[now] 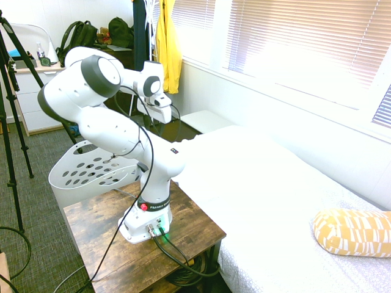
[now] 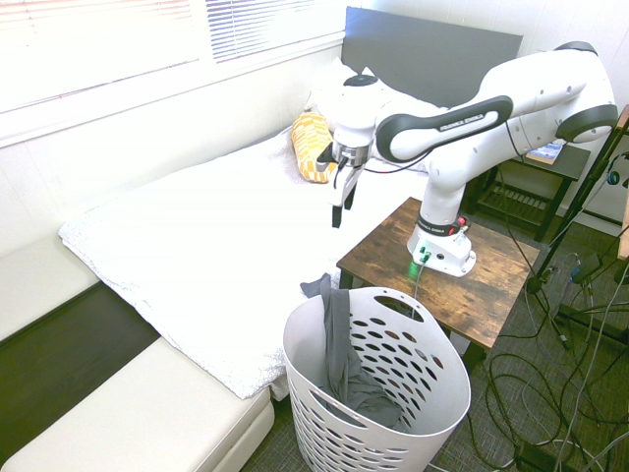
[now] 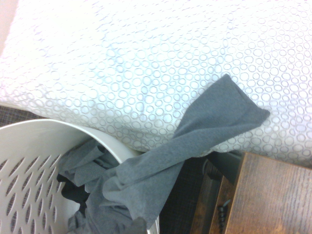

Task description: Put my clothes in the laundry bag

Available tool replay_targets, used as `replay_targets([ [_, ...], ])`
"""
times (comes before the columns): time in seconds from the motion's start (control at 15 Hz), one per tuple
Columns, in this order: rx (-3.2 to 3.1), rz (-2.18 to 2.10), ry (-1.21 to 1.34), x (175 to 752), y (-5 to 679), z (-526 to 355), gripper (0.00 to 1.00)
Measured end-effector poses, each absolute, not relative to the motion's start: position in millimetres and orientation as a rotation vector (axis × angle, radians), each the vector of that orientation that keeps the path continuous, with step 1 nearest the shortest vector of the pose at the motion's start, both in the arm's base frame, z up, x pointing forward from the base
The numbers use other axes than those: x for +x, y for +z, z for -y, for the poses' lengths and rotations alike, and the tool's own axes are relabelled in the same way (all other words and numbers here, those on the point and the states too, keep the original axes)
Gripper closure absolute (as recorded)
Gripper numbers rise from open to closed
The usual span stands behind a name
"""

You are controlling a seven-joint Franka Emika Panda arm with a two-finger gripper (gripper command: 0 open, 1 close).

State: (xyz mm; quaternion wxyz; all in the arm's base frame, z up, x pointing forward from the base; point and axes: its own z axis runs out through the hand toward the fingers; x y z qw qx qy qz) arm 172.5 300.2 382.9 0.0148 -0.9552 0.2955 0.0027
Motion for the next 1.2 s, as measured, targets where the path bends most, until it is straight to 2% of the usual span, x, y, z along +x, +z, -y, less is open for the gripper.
replay_targets([
  [0.2, -2.95, -1.014, 0.153, 177, 331, -310, 0.0],
  [0.53, -2.93, -1.114, 0.235, 182, 254, -322, 0.0],
  [0.87, -2.892, -1.248, 0.329, 200, 213, -317, 0.0],
  [1.2, -2.929, -1.229, 0.369, 183, 202, -332, 0.0],
])
